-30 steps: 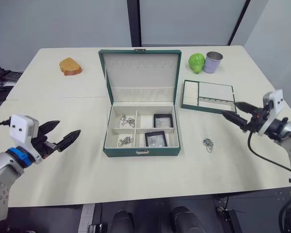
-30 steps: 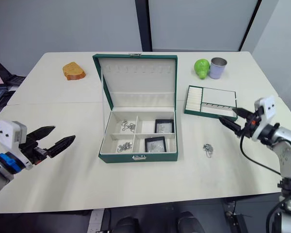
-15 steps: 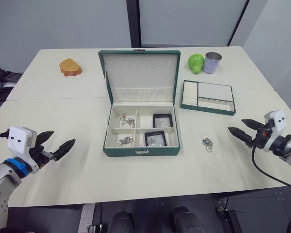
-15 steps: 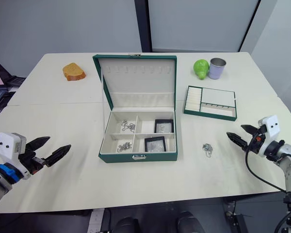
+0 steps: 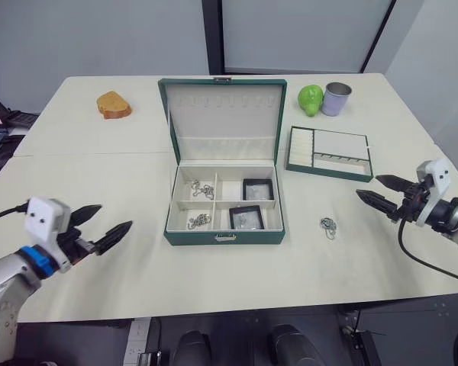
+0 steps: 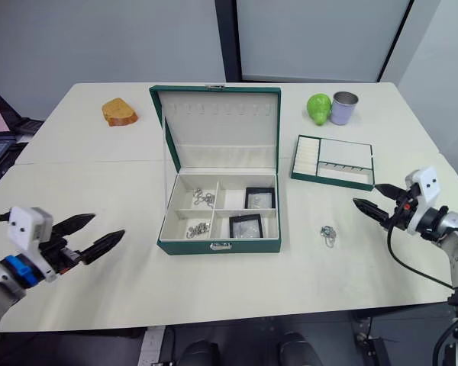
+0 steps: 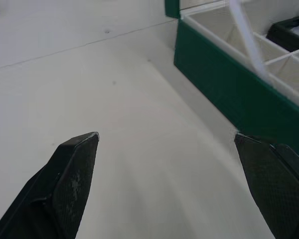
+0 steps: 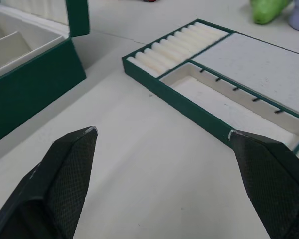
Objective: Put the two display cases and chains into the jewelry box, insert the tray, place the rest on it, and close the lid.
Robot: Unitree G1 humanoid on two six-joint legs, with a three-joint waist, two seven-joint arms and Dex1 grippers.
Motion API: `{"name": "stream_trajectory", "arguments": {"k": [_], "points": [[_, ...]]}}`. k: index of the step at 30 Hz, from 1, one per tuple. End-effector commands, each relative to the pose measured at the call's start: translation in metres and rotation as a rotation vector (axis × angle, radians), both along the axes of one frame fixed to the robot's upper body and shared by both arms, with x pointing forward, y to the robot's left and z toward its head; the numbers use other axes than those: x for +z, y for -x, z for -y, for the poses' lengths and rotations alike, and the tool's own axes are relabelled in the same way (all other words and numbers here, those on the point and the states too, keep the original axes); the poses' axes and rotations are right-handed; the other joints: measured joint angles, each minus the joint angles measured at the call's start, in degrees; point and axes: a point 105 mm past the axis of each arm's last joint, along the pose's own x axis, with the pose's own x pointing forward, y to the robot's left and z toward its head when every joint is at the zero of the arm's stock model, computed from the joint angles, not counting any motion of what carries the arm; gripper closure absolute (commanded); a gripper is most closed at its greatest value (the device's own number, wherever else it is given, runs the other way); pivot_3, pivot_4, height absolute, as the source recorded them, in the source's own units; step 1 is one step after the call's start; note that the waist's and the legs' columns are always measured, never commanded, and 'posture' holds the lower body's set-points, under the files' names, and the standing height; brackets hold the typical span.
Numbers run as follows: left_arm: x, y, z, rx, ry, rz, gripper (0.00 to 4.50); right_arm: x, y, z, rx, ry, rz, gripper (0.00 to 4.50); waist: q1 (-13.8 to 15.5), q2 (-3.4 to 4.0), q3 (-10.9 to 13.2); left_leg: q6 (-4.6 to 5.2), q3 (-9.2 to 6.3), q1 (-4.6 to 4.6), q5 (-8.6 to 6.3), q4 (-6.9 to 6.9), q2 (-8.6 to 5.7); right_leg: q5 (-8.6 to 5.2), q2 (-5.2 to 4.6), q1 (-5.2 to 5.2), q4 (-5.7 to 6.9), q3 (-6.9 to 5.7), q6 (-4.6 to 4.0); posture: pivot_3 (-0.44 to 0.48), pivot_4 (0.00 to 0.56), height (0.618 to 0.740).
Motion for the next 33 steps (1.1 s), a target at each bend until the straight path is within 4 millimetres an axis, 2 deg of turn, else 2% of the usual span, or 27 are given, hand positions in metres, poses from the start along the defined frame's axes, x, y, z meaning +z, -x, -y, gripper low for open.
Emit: {"name": "stream_trajectory", "arguments": {"k": [1,3,5,11,17,21,25,28,33], "points": [[0.027,-0.004,0.045,-0.187,-0.009,0.065,0.00,0.017,-0.005,-0.010,0.103,0.079,0.022,0.02,-0.02,0.00,0.00,0.00,0.00,0.00,0.00,0.00,0.00,0.00,0.00,0.00,0.00,0.00,0.00,0.000,0.150,0.740],[0.040,-0.008,0.070,-0.281,0.023,0.098,0.00,0.020,-0.011,-0.015,0.145,0.129,0.017,0.02,-0.08,0.00,0.00,0.00,0.01,0.02,0.00,0.03,0.00,0.00,0.00,0.02,0.00,0.01,0.00,0.000,0.150,0.740],[0.050,-0.009,0.105,-0.405,0.054,0.126,0.00,0.017,-0.023,-0.021,0.177,0.195,0.004,0.02,-0.18,0.00,0.00,0.00,0.00,0.01,0.00,0.07,0.00,0.00,0.01,0.02,-0.01,0.00,0.00,0.000,0.150,0.740],[0.061,-0.021,0.177,-0.608,0.129,0.190,0.00,0.000,-0.062,-0.030,0.170,0.356,-0.008,0.02,-0.68,0.00,-0.01,0.01,0.00,0.12,0.00,0.31,-0.02,0.00,0.03,0.21,-0.06,0.00,0.00,0.000,0.150,0.740],[0.060,-0.031,0.216,-0.657,0.150,0.234,0.00,-0.003,-0.084,-0.038,0.131,0.395,0.009,0.02,-1.28,0.04,0.00,0.01,0.01,0.15,0.00,0.42,-0.03,0.00,0.04,0.46,-0.17,0.00,0.00,0.000,0.150,0.740],[0.058,-0.043,0.232,-0.602,0.139,0.286,0.00,-0.011,-0.089,-0.043,0.133,0.426,-0.008,0.02,-1.28,0.05,0.00,0.01,0.00,0.14,0.00,0.67,0.01,0.00,0.03,0.66,-0.29,-0.06,0.01,0.000,0.150,0.740],[0.057,-0.044,0.243,-0.567,0.142,0.328,0.00,-0.017,-0.091,-0.043,0.117,0.443,-0.013,0.02,-1.11,0.05,0.00,0.01,-0.01,0.12,0.00,0.74,0.04,0.00,0.02,0.73,-0.28,-0.16,0.00,0.000,0.150,0.740],[0.055,-0.043,0.250,-0.559,0.140,0.341,0.00,-0.020,-0.092,-0.044,0.107,0.445,-0.014,0.62,-1.07,0.06,-0.01,0.01,0.00,0.13,0.00,0.75,0.04,0.00,0.02,0.73,-0.22,-0.16,0.01,0.000,0.150,0.740],[0.055,-0.045,0.254,-0.541,0.132,0.369,0.00,-0.020,-0.094,-0.045,0.099,0.440,-0.005,2.14,-1.03,0.07,-0.02,0.01,-0.02,0.17,0.00,0.77,0.05,0.00,0.02,0.74,-0.10,-0.20,0.01,0.000,0.150,0.740]]}}
